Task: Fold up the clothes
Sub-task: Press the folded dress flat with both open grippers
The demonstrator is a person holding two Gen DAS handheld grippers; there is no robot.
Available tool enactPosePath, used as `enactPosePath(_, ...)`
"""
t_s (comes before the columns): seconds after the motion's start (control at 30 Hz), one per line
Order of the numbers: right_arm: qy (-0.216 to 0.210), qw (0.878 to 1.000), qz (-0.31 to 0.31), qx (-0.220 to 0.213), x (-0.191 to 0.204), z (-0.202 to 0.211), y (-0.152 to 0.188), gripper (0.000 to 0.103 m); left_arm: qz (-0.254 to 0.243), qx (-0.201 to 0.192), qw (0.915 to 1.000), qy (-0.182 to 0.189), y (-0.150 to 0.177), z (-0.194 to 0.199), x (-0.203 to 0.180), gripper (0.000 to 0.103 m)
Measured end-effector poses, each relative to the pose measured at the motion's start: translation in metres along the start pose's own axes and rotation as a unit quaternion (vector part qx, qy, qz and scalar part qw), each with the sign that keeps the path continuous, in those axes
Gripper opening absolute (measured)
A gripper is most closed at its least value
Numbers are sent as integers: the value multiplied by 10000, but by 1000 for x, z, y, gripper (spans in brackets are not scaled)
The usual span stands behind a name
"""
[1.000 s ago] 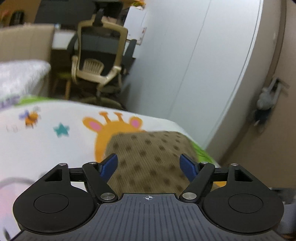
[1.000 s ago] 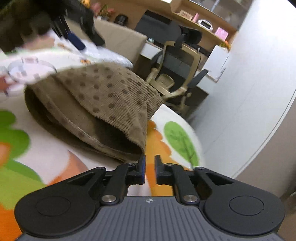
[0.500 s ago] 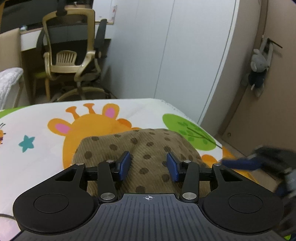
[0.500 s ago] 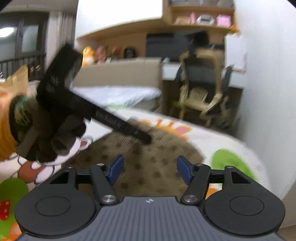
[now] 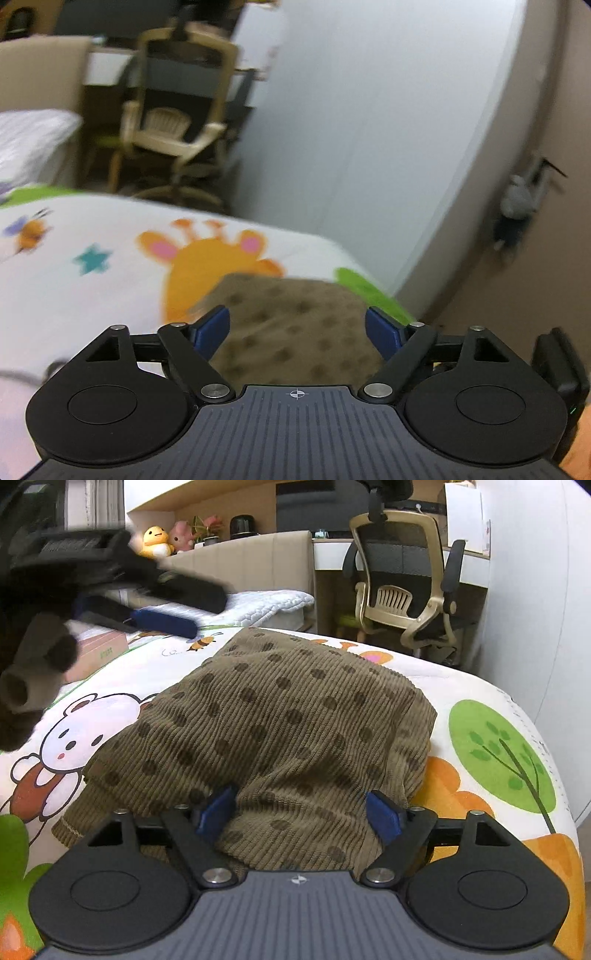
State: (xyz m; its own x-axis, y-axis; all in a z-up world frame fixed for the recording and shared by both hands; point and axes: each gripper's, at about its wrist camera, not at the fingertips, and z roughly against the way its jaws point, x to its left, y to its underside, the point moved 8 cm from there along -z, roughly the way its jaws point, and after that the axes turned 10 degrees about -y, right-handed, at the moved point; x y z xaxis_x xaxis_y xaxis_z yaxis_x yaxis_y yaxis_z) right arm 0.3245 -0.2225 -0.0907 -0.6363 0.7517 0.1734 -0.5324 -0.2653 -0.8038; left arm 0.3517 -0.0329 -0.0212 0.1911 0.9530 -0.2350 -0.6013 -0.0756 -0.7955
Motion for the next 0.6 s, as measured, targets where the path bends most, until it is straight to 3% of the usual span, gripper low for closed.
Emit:
enactPosePath(0.17,80,10000,12,-2,1,0,0,86,278,537,9977,-312,37,-15,27,88)
enactPosePath(0.3,123,9999,39,-7,3,1,1,86,269,583,9971,-400,43,-19,31,93)
enactPosePath(0.6,61,10000,-17,-36,1,5,-4,89,116,638,9964,-551,49,-19,30,94)
